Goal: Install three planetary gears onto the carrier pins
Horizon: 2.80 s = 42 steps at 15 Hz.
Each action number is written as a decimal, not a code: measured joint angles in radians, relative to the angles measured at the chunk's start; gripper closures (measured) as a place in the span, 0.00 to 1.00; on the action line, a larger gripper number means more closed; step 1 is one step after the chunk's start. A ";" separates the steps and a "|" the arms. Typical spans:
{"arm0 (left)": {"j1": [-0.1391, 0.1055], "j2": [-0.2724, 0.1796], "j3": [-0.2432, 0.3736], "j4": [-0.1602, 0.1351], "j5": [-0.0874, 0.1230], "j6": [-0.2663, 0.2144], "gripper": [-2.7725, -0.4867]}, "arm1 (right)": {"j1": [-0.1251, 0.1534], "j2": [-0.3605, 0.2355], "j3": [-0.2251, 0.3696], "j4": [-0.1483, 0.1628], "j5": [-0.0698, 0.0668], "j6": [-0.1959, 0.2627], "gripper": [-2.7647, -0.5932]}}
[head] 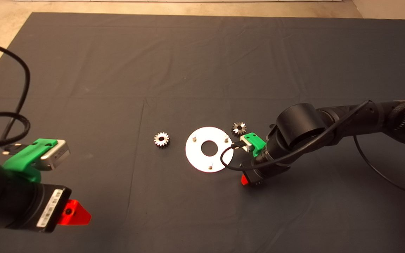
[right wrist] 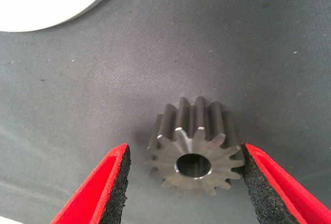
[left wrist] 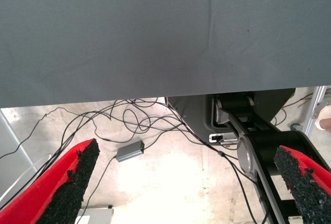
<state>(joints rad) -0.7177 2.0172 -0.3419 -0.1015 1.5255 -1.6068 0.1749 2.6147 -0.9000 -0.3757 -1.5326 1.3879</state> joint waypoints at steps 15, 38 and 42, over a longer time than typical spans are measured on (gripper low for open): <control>0.000 0.000 0.002 0.000 0.000 0.000 0.13 | 0.000 0.001 -0.026 0.001 0.002 0.000 0.71; 0.000 0.000 0.002 0.000 0.000 0.000 0.13 | 0.000 0.018 -0.027 0.001 -0.016 0.000 0.76; 0.000 0.001 0.002 0.000 0.000 0.000 0.13 | 0.028 0.051 -0.027 0.000 -0.004 0.000 0.77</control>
<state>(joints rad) -0.7177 2.0185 -0.3396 -0.1015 1.5255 -1.6068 0.2034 2.6655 -0.9266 -0.3757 -1.5366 1.3875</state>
